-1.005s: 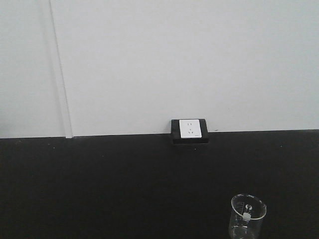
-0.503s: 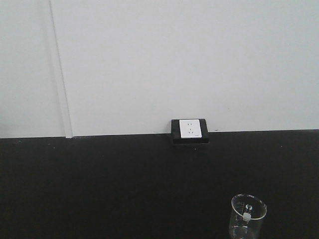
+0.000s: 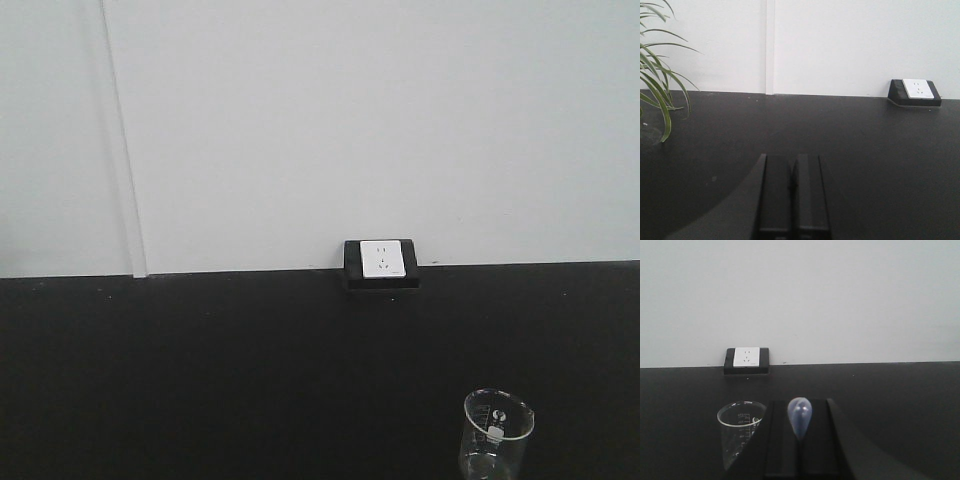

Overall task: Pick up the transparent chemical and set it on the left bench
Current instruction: 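Hold the dropper and raise the right arm away from the beaker, then drive the base to the bench with the white bins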

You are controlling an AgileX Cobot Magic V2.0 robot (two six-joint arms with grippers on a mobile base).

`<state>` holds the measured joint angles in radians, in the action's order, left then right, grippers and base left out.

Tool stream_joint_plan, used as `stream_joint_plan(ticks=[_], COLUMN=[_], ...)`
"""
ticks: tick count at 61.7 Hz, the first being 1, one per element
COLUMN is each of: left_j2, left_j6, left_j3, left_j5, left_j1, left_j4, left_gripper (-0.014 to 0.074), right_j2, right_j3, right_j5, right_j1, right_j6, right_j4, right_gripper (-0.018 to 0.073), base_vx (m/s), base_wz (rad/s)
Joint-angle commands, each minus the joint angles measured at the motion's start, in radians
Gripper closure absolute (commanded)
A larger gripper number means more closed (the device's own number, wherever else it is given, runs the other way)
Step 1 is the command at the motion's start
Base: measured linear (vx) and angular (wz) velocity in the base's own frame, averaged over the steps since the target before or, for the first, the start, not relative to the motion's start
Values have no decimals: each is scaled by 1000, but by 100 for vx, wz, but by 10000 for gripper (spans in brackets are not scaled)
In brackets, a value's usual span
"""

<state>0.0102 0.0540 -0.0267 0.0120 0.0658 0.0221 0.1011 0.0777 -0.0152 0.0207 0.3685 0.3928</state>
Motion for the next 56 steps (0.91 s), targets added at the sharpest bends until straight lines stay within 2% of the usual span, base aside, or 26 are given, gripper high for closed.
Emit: stream_joint_plan(ticks=[1,24,56], left_j2=[19,19,19], left_j6=[-8,-8,-8], left_j3=[-16,-16,-16], left_j5=[-78,-78,-78], left_j1=[2,2,2], left_j4=[1,1,1], left_gripper=[600,600,600], right_j2=[9,9,9], right_j3=[32,32,32], right_j5=[71,71,71], right_j1=[3,3,3], right_j6=[0,0,0], right_j4=[1,1,1], right_gripper=[562,562,562], base_vx=[-1,-9,-29], base_wz=[1,-3,5])
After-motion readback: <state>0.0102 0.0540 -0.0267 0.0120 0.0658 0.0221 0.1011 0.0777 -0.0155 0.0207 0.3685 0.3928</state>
